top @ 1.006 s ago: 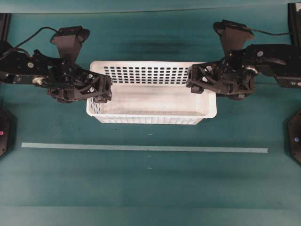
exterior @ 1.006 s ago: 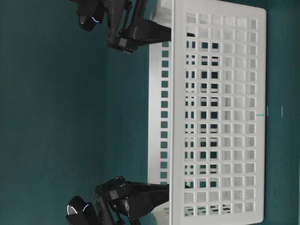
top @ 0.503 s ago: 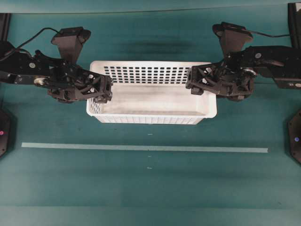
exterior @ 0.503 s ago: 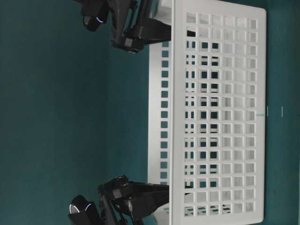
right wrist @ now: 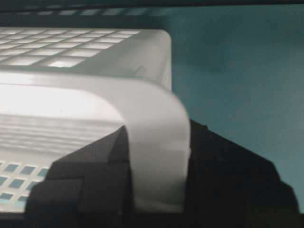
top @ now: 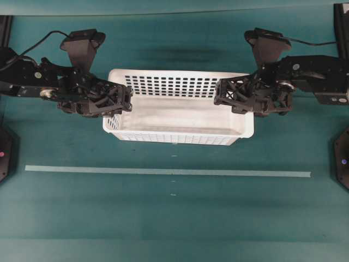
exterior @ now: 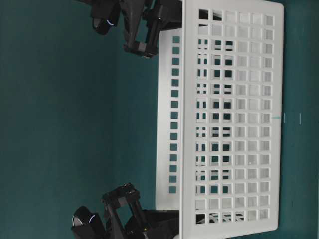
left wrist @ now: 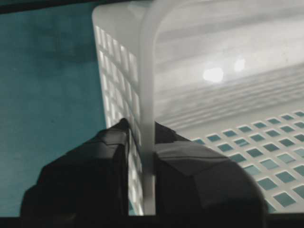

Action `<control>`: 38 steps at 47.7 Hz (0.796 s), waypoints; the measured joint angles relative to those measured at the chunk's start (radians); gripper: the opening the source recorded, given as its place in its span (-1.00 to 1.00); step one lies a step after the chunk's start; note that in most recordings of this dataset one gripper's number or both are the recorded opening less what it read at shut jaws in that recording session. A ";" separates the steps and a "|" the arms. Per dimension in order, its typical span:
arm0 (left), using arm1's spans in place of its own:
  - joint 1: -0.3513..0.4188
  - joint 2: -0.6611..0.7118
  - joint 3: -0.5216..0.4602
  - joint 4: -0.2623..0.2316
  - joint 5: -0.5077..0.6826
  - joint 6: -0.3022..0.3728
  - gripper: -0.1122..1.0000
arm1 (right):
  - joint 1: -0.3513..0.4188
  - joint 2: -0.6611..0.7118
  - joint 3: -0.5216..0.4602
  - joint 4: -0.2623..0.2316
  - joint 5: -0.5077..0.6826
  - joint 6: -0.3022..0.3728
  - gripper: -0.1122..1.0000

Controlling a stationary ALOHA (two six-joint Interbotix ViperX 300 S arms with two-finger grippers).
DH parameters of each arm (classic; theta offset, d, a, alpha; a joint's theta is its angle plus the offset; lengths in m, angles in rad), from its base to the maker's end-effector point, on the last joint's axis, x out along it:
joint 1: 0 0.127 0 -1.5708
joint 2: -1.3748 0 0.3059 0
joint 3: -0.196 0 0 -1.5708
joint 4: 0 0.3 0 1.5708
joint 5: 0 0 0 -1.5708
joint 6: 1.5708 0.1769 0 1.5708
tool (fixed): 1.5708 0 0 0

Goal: Lift the white basket with both hands.
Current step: 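Lower both grippers and close them on the basket's end rims, then lift the basket with both grippers and pull it toward the front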

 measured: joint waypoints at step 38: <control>-0.003 -0.011 0.002 0.000 0.011 -0.003 -0.72 | 0.008 0.006 -0.017 0.000 0.023 -0.005 -0.51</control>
